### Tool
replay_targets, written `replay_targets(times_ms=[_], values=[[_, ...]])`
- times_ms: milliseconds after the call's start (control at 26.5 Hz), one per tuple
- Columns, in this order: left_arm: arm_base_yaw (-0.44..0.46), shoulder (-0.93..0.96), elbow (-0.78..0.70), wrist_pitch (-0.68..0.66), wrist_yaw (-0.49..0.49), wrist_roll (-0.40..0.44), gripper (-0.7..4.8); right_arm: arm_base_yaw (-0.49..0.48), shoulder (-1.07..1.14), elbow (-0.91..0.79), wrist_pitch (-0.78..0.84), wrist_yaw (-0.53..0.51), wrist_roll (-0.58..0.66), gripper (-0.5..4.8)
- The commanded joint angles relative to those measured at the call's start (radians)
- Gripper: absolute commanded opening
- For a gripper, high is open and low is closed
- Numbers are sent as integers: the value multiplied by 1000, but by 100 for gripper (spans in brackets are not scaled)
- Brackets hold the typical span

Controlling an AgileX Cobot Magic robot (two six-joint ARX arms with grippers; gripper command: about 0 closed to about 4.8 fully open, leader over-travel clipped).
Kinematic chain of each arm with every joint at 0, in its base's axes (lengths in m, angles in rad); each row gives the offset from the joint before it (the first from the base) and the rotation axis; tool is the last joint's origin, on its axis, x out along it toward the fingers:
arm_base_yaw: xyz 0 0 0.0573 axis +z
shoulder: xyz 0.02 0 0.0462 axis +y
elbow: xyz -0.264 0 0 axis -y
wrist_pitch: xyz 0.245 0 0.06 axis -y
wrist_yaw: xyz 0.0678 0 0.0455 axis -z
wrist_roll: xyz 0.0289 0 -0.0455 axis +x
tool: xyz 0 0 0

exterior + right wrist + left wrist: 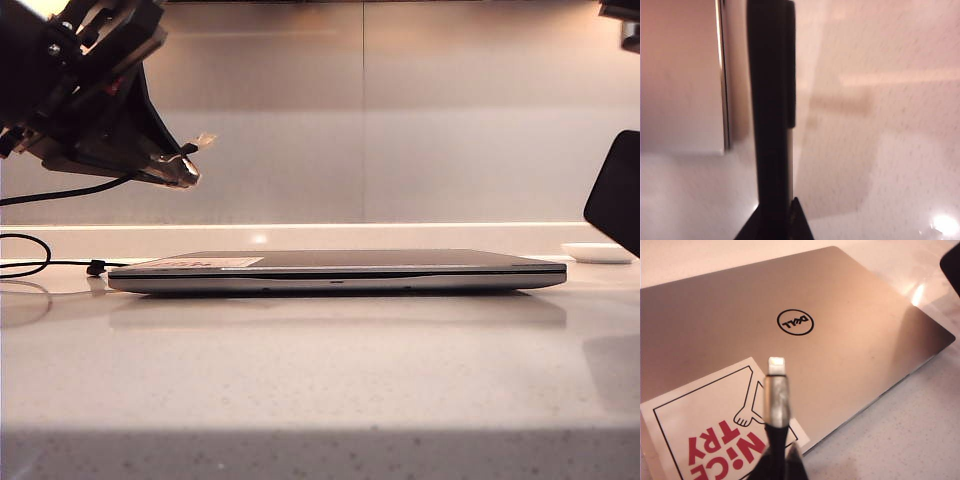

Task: Pick up the charging cable and the phone, plug the charging cable into the charging port on the phone, and finally place them back on the table.

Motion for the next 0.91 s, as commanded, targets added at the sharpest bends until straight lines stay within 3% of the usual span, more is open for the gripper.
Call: replay_targets(times_ms=[38, 529, 756, 907], values=[[0, -1, -1, 9, 4, 0, -6, 62, 9, 8, -39, 100, -31, -9], [0, -1, -1, 9, 4, 0, -6, 109, 165, 8, -149, 122, -31, -1], [0, -1, -1, 9, 4, 0, -6, 108, 203, 9, -135, 120, -31, 91], [0, -1, -1, 9, 4, 0, -6, 108, 211, 8, -127, 120, -31, 95]])
